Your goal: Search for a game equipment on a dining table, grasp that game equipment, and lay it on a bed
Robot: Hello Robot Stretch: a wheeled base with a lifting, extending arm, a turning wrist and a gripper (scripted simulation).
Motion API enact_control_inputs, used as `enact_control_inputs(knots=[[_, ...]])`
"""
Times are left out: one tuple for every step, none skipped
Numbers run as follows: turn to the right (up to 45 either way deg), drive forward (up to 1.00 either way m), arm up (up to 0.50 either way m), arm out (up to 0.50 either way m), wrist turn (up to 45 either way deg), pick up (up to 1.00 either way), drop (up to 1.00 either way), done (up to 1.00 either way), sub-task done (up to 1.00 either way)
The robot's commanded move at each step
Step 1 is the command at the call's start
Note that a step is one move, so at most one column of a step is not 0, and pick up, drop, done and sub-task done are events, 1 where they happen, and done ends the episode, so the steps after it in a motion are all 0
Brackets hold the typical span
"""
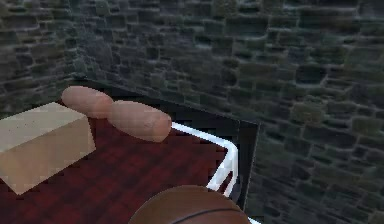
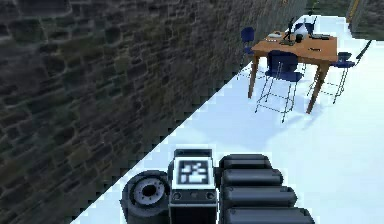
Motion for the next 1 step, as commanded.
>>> enact_control_inputs(knots=[[21.0, 0.0, 0.0, 0.0, 0.0, 0.0, 0.0, 0.0, 0.0]])
